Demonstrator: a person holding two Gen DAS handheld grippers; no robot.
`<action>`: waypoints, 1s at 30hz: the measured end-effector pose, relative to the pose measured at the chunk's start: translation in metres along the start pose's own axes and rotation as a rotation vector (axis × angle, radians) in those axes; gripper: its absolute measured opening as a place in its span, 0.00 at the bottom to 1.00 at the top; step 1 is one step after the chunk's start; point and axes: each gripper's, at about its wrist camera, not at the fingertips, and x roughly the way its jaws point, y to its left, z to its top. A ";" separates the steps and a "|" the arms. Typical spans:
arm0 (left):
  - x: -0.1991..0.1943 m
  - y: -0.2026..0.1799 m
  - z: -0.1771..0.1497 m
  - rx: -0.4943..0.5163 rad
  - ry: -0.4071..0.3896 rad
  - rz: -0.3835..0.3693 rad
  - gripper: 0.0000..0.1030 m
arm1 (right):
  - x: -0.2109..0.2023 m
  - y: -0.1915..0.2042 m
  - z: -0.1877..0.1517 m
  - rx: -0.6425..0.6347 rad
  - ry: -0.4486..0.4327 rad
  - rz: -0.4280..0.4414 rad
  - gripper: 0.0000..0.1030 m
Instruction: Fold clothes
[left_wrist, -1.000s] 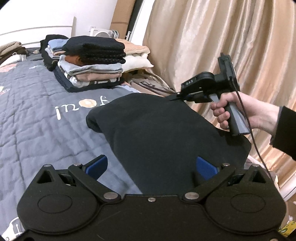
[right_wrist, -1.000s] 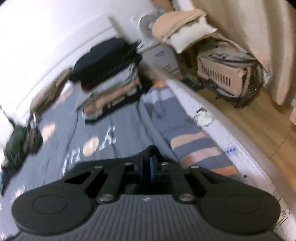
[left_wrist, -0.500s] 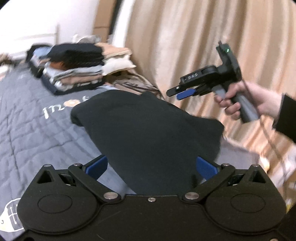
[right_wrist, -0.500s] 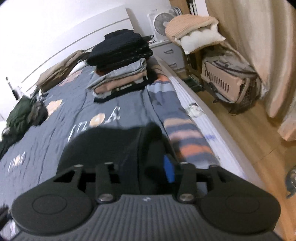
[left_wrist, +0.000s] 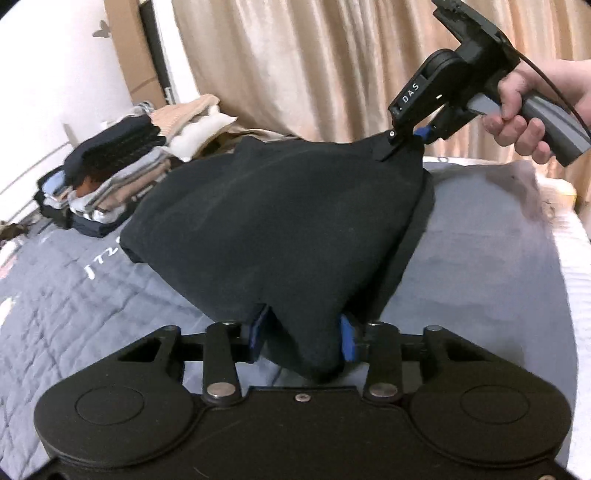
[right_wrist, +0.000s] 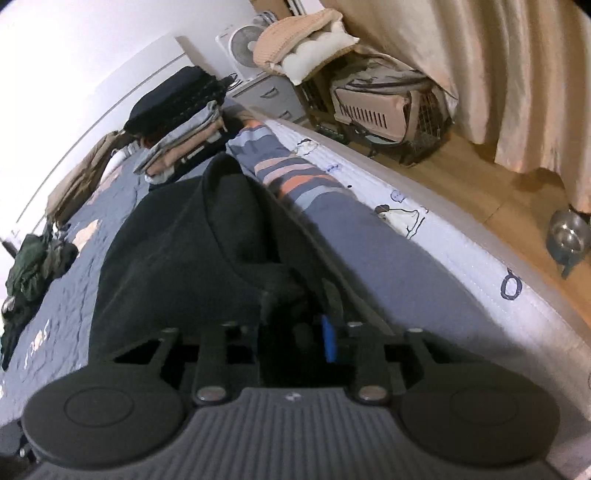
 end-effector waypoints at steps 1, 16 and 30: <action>0.001 -0.004 -0.001 0.025 0.006 0.007 0.28 | -0.006 0.002 -0.001 0.000 -0.004 0.007 0.23; -0.015 0.010 -0.005 -0.104 0.033 -0.043 0.99 | -0.031 -0.006 -0.015 -0.009 -0.041 -0.024 0.43; -0.062 0.025 0.040 -0.304 0.023 0.004 1.00 | -0.114 0.085 -0.052 -0.187 -0.140 -0.103 0.64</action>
